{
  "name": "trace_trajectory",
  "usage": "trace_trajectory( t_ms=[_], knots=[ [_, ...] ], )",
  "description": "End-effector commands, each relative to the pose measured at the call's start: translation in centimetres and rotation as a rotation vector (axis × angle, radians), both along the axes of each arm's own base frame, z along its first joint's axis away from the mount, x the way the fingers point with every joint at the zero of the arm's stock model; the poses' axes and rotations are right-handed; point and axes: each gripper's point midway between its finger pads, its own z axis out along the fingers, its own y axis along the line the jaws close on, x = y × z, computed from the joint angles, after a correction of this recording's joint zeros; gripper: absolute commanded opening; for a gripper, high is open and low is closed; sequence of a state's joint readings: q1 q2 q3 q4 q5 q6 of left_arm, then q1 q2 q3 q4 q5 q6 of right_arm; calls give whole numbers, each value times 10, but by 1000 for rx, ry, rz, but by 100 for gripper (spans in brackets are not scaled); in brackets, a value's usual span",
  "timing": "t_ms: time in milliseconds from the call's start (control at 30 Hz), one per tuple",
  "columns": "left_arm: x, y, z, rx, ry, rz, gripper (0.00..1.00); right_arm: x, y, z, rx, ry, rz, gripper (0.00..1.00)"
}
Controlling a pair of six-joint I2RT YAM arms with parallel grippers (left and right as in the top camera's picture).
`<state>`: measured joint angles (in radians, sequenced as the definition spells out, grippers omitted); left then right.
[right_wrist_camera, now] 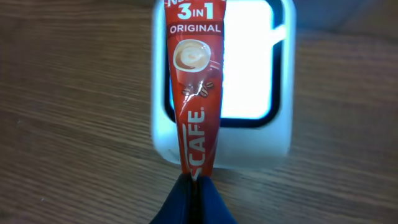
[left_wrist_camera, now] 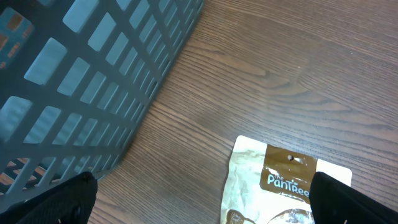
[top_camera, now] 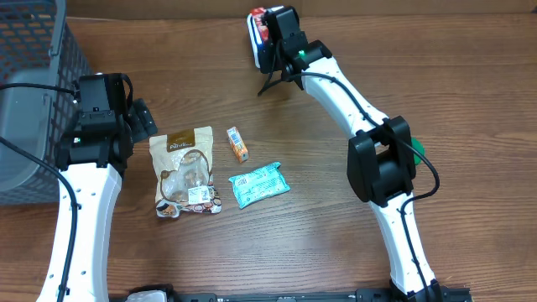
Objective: Scan the item barcode
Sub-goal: 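Hold the red stick in front of the scanner window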
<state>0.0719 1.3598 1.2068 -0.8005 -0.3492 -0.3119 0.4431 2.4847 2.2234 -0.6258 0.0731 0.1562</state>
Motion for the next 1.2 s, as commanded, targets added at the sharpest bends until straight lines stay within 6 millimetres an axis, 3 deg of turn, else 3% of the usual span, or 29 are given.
trace_trajectory(
  t_ms=[0, 67, 267, 500, 900, 1167],
  knots=[
    [2, 2, 5, 15, -10, 8, 100, 3, -15, -22, 15, 52, -83, 4],
    [2, 2, 5, 15, -10, 8, 100, 0, -15, -30, -14, 65, -55, 4],
    [2, 2, 5, 15, -10, 8, 100, 2, -14, -28, -17, 54, -45, 4],
    [2, 2, 5, 15, -10, 8, 100, 11, -11, 1, 16, -15, -47, 4],
    [2, 3, 5, 15, -10, 8, 100, 12, -10, 2, 20, -22, -47, 4],
    [2, 3, 5, 15, -10, 8, 100, 12, -11, 44, 48, -81, -46, 4]
  ],
)
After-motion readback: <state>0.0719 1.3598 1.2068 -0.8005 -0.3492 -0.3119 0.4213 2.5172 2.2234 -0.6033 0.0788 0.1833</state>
